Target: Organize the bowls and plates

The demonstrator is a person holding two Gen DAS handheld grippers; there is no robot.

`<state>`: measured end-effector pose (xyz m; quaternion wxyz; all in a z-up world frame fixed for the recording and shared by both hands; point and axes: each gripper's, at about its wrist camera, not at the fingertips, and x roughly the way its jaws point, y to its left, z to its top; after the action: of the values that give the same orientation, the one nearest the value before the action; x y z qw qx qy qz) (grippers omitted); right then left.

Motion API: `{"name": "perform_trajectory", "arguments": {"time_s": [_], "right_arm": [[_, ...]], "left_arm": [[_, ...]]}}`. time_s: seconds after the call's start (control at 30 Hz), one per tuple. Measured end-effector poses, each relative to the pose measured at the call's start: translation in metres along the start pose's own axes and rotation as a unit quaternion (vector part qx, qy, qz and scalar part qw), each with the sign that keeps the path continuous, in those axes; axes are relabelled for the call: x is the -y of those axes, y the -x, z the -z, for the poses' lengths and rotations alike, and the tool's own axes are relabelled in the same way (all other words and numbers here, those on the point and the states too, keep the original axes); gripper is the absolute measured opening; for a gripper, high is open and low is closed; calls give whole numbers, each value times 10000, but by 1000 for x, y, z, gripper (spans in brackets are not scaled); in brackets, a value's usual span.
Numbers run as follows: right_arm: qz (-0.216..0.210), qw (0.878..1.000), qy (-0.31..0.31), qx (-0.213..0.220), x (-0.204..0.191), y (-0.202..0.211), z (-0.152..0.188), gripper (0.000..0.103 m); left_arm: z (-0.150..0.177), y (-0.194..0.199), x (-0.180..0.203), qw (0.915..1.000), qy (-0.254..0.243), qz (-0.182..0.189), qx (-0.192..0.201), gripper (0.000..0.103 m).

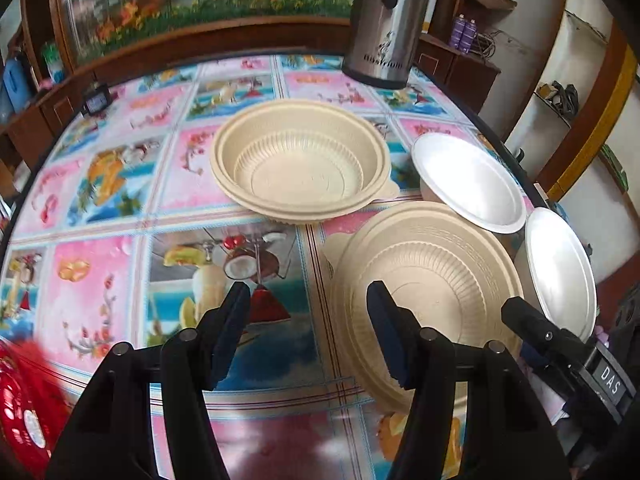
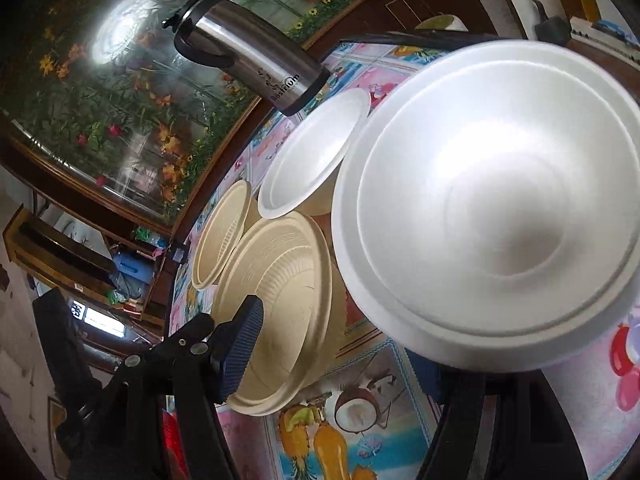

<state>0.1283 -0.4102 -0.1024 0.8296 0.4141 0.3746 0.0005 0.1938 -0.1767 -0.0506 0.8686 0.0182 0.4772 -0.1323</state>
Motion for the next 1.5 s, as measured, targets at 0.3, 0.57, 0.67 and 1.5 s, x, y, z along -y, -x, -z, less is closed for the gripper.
{"name": "perform_trajectory", "arguments": {"time_s": [0.3, 0.57, 0.67, 1.5], "right_arm": [[-55, 9998, -108, -130, -6, -14, -2, 71], [215, 9997, -98, 27, -6, -14, -3, 52], [242, 9995, -211, 14, -1, -16, -1, 40], [175, 9988, 444, -110, -35, 7, 42, 11]], "left_arm": [[2, -16, 0, 9992, 117, 185, -341, 59], [8, -26, 1, 9969, 168, 465, -611, 59], [10, -29, 0, 9959, 207, 559, -681, 56], [54, 28, -27, 9970, 308, 550, -448, 10]]}}
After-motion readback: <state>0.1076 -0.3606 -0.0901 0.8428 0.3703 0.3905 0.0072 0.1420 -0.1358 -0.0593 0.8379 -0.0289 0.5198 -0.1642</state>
